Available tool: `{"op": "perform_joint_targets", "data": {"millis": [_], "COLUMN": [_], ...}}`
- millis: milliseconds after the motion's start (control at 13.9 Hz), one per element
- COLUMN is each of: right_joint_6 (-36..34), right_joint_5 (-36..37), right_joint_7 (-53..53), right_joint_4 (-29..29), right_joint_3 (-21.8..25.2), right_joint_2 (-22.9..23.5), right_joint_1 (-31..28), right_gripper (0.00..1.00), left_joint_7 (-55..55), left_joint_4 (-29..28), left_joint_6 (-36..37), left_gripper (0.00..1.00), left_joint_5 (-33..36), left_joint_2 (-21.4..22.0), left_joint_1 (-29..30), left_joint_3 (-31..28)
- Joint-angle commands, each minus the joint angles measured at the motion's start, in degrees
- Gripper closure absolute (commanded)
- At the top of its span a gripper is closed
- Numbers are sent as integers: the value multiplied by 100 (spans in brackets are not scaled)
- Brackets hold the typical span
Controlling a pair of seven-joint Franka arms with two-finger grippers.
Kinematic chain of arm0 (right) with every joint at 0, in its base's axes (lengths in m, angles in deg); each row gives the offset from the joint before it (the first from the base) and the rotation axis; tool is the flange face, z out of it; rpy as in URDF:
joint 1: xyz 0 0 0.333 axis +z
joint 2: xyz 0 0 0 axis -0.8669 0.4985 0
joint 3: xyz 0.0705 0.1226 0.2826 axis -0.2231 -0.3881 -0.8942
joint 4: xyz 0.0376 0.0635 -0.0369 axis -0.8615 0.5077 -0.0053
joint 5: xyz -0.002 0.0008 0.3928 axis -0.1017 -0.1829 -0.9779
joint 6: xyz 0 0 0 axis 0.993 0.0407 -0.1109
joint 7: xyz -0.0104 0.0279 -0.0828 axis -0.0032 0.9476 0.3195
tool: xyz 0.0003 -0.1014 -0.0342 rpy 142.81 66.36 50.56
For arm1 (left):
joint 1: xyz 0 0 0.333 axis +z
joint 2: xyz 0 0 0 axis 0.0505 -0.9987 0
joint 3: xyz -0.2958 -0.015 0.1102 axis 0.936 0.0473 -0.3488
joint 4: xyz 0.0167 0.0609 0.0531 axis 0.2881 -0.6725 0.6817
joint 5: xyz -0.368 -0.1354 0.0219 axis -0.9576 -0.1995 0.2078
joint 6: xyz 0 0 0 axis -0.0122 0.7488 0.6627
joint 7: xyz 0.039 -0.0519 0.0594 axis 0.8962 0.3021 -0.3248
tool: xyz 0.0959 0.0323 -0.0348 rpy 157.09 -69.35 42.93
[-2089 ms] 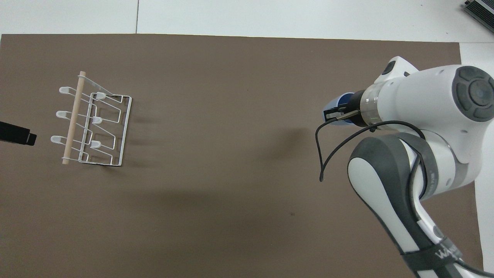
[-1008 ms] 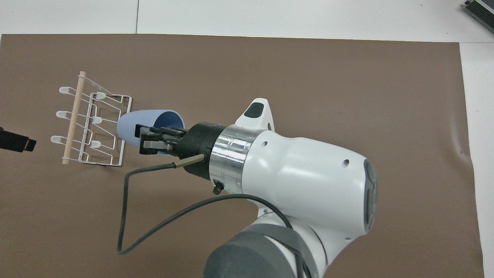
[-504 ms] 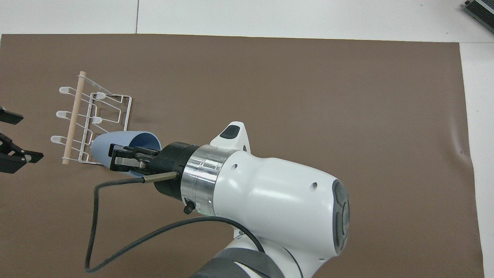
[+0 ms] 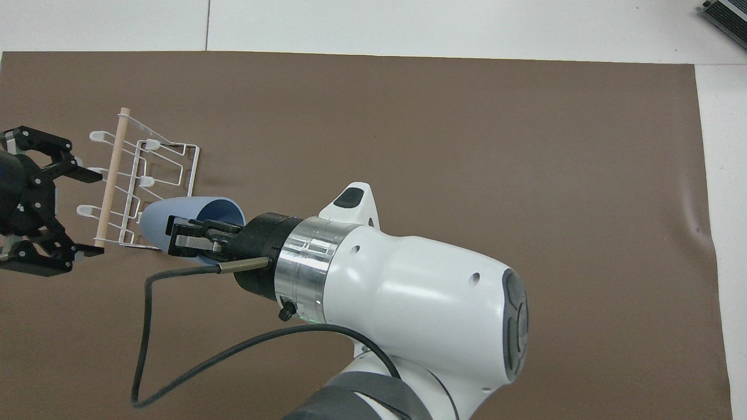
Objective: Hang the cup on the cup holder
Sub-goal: 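Hold the cup with the right gripper while the left gripper reaches it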
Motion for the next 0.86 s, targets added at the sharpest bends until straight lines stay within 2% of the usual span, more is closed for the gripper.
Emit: {"op": "perform_joint_targets", "data": {"millis": [0, 360, 504, 792], "right_joint_6": [9, 61, 70, 70], "right_joint_5": [-175, -175, -184, -184], "right_joint_7": [-33, -33, -33, -33], "right_joint_4": [-59, -67, -111, -103], "right_joint_3": [-11, -11, -11, -11], "right_joint_2": [52, 60, 69, 69], "right_joint_1": [173, 174, 174, 183], "right_gripper": [100, 100, 100, 100], "left_joint_7": [217, 217, 209, 191], "left_joint_4": [-386, -1387, -1502, -1512], "left_joint_6": [-307, -1176, -1309, -1309], "left_gripper": [0, 0, 0, 0], "left_joint_5": [-245, -544, -554, -650], "left_joint_2": [238, 721, 792, 801], "left_joint_1": [-249, -776, -979, -1015], "left_joint_3": [-12, -12, -12, -20]}}
